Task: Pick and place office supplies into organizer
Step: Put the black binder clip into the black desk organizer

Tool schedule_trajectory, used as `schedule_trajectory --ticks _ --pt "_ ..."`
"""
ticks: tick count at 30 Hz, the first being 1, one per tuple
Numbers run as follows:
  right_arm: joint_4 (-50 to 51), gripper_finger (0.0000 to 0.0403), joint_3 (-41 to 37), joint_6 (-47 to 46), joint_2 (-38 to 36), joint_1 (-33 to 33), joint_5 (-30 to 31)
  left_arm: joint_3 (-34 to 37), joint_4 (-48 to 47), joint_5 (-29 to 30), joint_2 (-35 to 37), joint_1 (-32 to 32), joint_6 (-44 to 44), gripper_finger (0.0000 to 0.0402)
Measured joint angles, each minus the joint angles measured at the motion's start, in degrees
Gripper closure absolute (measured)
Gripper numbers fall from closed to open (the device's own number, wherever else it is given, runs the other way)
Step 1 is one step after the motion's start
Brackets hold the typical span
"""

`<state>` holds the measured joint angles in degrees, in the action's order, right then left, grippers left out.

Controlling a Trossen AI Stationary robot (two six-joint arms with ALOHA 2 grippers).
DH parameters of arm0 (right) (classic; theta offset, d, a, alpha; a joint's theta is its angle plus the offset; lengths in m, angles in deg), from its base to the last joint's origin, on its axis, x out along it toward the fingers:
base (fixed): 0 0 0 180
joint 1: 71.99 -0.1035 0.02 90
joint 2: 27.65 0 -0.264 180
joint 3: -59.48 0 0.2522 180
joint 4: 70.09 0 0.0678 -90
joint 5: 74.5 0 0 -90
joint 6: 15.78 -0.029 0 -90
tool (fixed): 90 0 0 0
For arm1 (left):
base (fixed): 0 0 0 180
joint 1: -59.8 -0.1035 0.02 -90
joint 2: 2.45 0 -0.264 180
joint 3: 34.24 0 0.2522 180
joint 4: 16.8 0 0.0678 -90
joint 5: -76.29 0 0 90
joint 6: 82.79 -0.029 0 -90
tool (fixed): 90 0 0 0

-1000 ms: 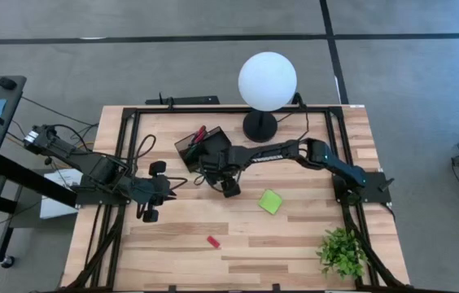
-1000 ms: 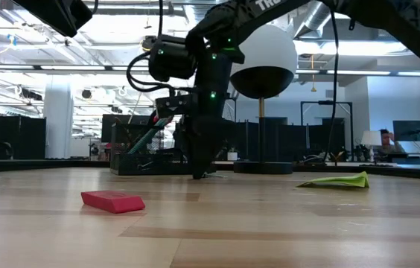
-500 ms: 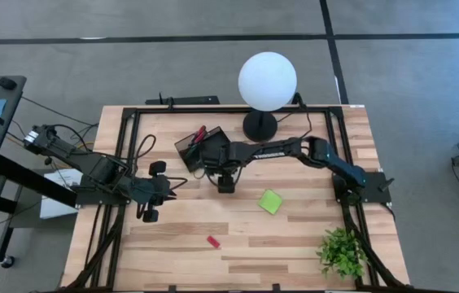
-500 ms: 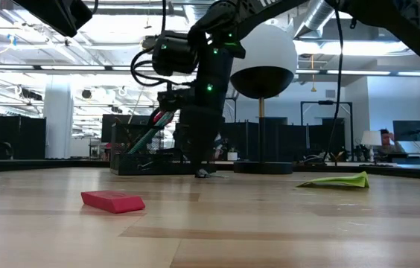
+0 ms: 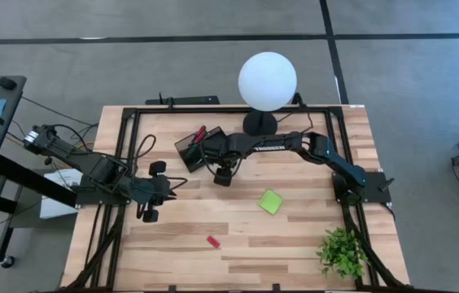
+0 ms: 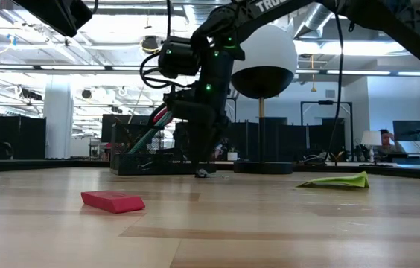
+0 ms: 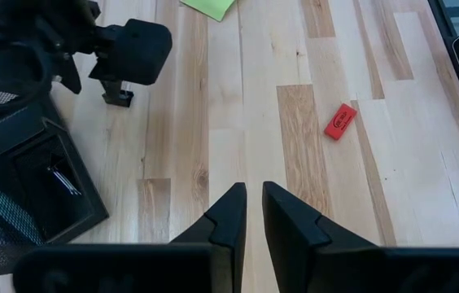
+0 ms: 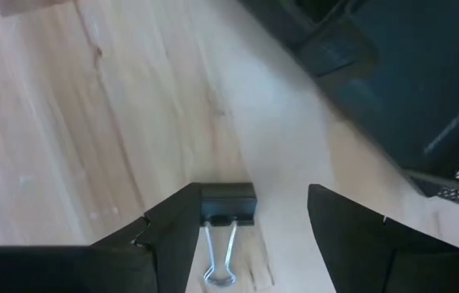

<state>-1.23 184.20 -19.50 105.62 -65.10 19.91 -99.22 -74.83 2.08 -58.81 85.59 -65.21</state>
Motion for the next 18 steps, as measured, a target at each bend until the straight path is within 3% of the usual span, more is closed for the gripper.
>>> schedule_trajectory --ticks 18 --pt "0.0 0.0184 -0.2 0.9 0.9 -1.1 -1.9 0.0 0.0 0.0 0.0 0.0 0.0 0.0363"
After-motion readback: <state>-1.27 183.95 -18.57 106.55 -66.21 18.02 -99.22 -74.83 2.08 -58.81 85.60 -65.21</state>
